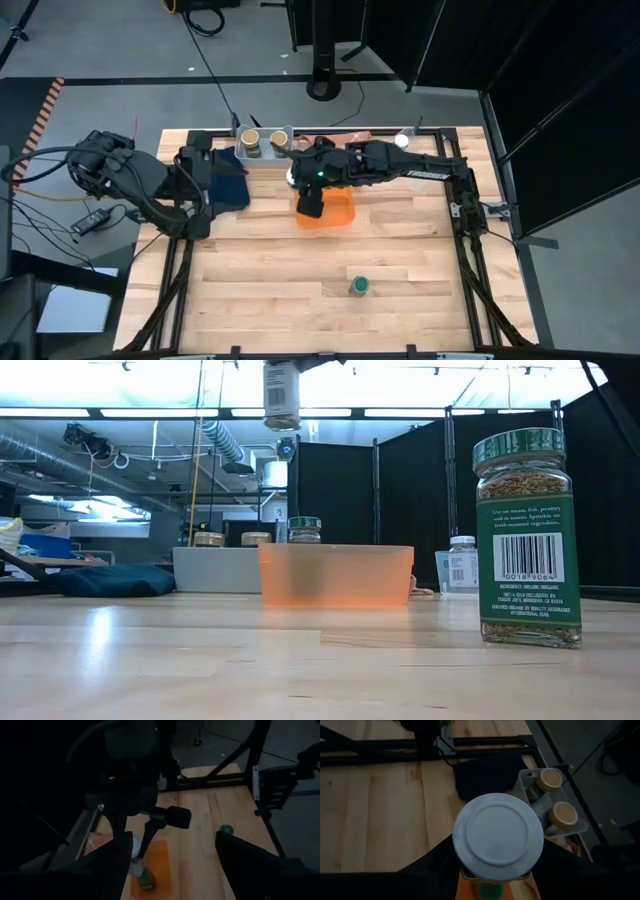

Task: Sort spices by type
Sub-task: Put the white seasoning bottle into the transparent bin

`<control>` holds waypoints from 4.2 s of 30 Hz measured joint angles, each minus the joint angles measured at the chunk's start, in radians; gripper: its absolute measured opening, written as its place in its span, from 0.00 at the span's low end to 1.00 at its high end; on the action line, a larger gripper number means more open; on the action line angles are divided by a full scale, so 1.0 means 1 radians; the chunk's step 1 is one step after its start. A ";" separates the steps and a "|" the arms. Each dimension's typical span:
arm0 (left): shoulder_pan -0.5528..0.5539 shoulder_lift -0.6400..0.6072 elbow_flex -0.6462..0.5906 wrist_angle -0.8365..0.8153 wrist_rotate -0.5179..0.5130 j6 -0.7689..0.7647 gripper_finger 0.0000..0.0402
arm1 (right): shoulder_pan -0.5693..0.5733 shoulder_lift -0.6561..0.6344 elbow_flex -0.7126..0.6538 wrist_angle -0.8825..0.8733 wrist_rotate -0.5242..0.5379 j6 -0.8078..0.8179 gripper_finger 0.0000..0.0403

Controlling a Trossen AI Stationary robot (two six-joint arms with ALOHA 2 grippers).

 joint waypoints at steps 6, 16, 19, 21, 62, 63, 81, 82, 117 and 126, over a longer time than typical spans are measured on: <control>0.001 0.000 0.000 0.038 -0.020 0.015 0.72 | -0.029 -0.060 0.000 -0.061 -0.001 -0.024 0.51; 0.001 0.001 0.000 0.063 -0.060 0.018 0.72 | -0.085 -0.171 -0.001 -0.160 0.018 -0.043 0.51; 0.001 0.001 0.000 0.063 -0.075 0.018 0.72 | -0.097 -0.195 -0.001 -0.194 0.025 -0.054 0.51; 0.001 0.002 0.000 0.063 -0.080 0.018 0.72 | -0.105 -0.210 -0.001 -0.214 0.026 -0.064 0.51; 0.002 0.145 -0.001 0.188 -0.144 0.096 0.72 | -0.178 -0.879 -0.740 -0.307 0.179 0.300 0.52; 0.002 0.145 -0.001 0.189 -0.144 0.096 0.72 | -0.183 -0.904 -0.779 -0.304 0.198 0.329 0.52; 0.073 0.145 -0.001 0.189 -0.147 0.093 0.72 | -0.311 -1.102 -1.311 -0.132 0.443 0.814 0.52; 0.078 0.145 -0.001 0.189 -0.147 0.093 0.72 | -0.318 -1.097 -1.328 -0.126 0.451 0.841 0.52; 0.093 0.145 -0.001 0.189 -0.147 0.089 0.72 | -0.428 -1.079 -1.713 0.264 0.492 1.026 0.52; 0.093 0.157 -0.001 0.188 -0.150 0.090 0.72 | -0.480 -1.079 -1.713 0.345 0.411 0.779 0.52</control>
